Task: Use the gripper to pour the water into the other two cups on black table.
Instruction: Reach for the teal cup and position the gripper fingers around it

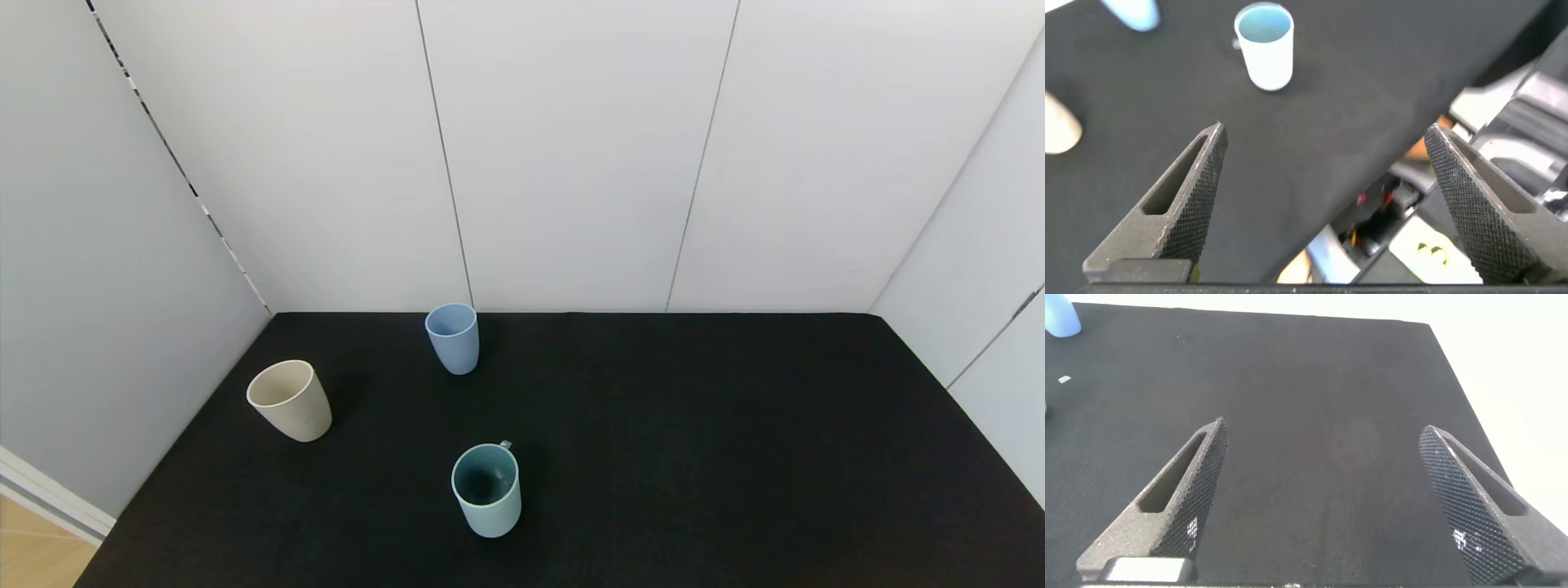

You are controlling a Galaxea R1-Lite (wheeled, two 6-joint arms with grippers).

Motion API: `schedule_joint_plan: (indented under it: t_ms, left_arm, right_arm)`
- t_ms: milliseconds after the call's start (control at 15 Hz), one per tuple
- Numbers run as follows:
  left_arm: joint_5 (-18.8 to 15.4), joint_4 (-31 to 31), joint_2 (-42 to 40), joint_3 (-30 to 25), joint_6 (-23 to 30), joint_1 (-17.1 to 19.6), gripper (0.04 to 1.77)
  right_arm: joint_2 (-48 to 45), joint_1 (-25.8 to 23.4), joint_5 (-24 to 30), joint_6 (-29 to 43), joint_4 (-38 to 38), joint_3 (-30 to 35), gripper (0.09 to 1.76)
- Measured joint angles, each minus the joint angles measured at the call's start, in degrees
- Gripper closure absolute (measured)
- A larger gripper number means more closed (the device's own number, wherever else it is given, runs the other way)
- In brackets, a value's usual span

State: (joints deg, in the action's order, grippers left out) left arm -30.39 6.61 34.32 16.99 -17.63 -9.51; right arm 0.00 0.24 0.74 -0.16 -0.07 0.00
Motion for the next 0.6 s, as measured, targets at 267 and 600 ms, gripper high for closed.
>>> schedule_joint_plan:
  t_ms: [267, 600]
  left_arm:
    - [0.7, -7.5, 16.2, 0.0, -5.5, -0.8, 0.09]
    - [1.1, -22.4, 34.6, -0.8, -6.7, -1.3, 0.09]
  right_arm:
    - [0.0, 0.0, 0.0, 0.0, 0.0, 0.0, 0.14]
    - [0.0, 0.0, 0.0, 0.0, 0.0, 0.0, 0.14]
